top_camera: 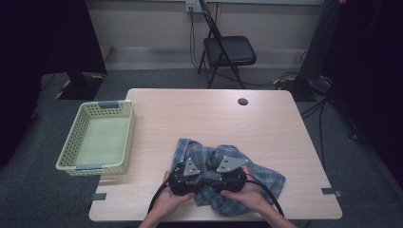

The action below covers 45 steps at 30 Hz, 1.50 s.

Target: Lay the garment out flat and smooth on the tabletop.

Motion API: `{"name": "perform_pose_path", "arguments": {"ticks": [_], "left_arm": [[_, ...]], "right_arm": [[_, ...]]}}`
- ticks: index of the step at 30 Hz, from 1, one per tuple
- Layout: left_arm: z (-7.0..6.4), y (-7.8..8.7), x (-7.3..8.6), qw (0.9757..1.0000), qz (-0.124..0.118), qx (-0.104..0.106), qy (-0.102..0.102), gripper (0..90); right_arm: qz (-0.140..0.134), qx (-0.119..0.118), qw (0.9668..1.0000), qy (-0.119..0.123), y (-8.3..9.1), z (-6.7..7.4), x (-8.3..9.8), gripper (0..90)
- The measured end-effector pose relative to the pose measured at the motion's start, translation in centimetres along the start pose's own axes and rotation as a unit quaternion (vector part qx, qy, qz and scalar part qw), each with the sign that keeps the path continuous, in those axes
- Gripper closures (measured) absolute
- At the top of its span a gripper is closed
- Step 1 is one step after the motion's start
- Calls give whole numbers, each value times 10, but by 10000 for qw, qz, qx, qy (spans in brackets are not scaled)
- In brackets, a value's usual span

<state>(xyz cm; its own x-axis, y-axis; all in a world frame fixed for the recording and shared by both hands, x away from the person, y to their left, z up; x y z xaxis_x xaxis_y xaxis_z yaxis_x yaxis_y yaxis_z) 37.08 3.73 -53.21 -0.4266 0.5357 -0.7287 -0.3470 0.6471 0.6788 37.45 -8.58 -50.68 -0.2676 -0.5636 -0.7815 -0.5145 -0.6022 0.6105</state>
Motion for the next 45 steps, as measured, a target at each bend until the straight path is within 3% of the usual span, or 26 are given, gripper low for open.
{"name": "perform_pose_path", "arguments": {"ticks": [6, 8, 11, 16, 23, 26, 29, 33, 36, 38, 43, 45], "left_arm": [[3, 1, -1, 9999, -72, -91, 77, 536], [5, 5, -3, 9994, -250, -188, 140, 477], [10, 14, -7, 9972, -636, -355, 136, 374], [18, 27, -9, 9933, -1012, -468, 307, 278], [13, 26, -13, 9925, -1099, -476, 252, 285], [10, 32, -17, 9900, -1257, -597, 220, 293], [13, 38, -16, 9873, -1395, -677, 338, 284], [21, 40, -12, 9862, -1378, -741, 548, 275], [21, 36, -12, 9870, -1290, -765, 569, 277], [19, 30, -13, 9892, -1192, -668, 535, 288], [14, 10, -21, 9950, -826, -444, 344, 450], [12, 0, -30, 9963, -757, -311, 242, 457]], "right_arm": [[140, 168, 9998, 39, -5, 1, 7, 644], [182, 201, 9996, -3, -6, 0, 7, 737], [144, 235, 9994, -189, -5, -5, 5, 798], [-103, 447, 9978, -486, 1, -22, -2, 818], [-435, 656, 9949, -628, 20, -37, -17, 824], [-479, 762, 9937, -665, 25, -42, -22, 824], [-588, 838, 9916, -791, 30, -51, -25, 826], [-725, 966, 9886, -900, 41, -63, -29, 827], [-852, 1075, 9861, -933, 53, -72, -32, 828], [-903, 1167, 9845, -951, 60, -78, -33, 828], [-977, 1307, 9813, -1024, 77, -91, -32, 829], [-979, 1351, 9802, -1065, 81, -96, -30, 829]]}}
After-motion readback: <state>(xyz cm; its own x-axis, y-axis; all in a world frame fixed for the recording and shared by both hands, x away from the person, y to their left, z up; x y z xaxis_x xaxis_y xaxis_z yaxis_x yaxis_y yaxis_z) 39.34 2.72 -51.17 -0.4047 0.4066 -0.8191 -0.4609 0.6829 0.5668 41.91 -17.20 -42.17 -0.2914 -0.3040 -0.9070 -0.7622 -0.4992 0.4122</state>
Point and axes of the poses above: each handheld gripper's, and its own axes: y roughly backward along the jaws, x roughly out of its underside, z roughly to its left, the point moved 6 cm from there along -y, roughly forward along the jaws, and after that the axes turned 6 degrees about x, right-handed, at the moved point
